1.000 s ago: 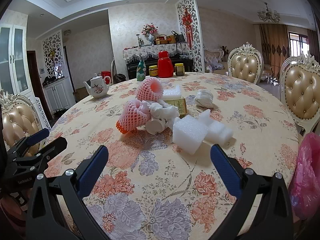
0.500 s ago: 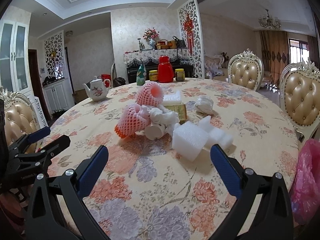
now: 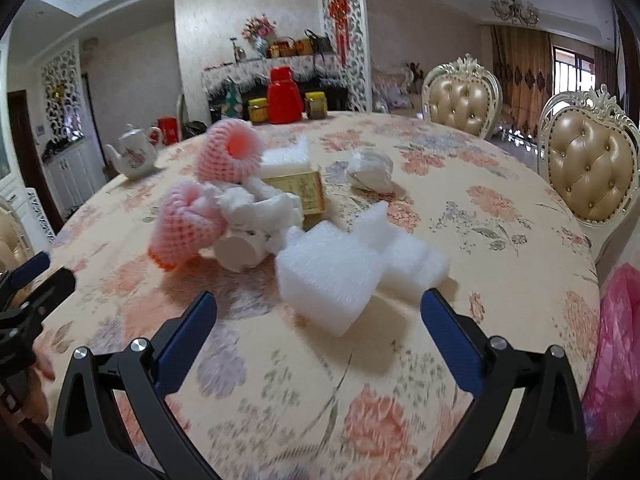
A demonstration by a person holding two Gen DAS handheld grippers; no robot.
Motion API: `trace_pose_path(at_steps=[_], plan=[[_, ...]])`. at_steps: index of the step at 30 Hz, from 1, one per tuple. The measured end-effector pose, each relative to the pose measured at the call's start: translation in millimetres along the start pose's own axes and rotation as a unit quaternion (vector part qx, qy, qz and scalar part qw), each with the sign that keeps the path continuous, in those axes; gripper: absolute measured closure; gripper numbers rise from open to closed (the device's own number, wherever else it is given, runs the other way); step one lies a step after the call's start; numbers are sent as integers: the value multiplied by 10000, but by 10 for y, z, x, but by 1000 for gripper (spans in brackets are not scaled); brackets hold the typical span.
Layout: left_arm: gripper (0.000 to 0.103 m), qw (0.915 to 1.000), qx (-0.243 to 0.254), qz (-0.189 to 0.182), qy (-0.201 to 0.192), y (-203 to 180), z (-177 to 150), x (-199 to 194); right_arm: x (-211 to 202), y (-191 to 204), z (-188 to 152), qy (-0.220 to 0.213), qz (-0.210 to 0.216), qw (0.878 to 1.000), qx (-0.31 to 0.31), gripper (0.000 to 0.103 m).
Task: Collect trash
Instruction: 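Grasp the pink foam fruit net with the left tool while the right tool grasps the white foam block, then carry both items to the pink bin and open both tools to drop them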
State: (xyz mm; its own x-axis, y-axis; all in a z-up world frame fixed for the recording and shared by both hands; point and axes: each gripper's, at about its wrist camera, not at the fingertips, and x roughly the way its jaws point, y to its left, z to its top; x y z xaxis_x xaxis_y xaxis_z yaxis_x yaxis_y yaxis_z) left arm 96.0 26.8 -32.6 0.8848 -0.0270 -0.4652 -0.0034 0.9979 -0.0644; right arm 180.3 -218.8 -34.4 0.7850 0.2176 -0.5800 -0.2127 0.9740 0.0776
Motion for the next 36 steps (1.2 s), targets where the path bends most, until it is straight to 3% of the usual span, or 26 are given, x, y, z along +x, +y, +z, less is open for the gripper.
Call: trace_pose_path(at_steps=[6, 11, 13, 25, 26, 27, 28, 30, 36], plan=[[6, 9992, 137, 277, 239, 66, 107, 284, 459, -18, 106, 530, -168, 9984, 59, 4], [6, 9989, 171, 161, 415, 73, 216, 550, 673, -82, 116, 786, -77, 9967, 196, 5], [6, 9986, 187, 128, 474, 59, 259, 662, 686, -129, 102, 826, 27, 9962, 274, 27], [6, 9923, 736, -241, 964, -317, 359, 1339, 299, -299, 33, 419, 379, 9973, 476, 28], [10, 9920, 729, -290, 987, -329, 361, 1363, 260, -303, 40, 380, 381, 9974, 474, 28], [29, 9920, 726, -306, 987, -330, 368, 1375, 239, -297, 46, 359, 388, 9975, 472, 28], [38, 9916, 732, -351, 1006, -330, 367, 1373, 213, -296, 49, 337, 407, 9975, 467, 28], [50, 9912, 667, -508, 1024, -315, 346, 1328, 179, -292, 52, 290, 441, 9976, 443, 28], [55, 9934, 694, -540, 732, -241, 251, 954, 131, -214, 26, 210, 550, 9977, 340, 28]])
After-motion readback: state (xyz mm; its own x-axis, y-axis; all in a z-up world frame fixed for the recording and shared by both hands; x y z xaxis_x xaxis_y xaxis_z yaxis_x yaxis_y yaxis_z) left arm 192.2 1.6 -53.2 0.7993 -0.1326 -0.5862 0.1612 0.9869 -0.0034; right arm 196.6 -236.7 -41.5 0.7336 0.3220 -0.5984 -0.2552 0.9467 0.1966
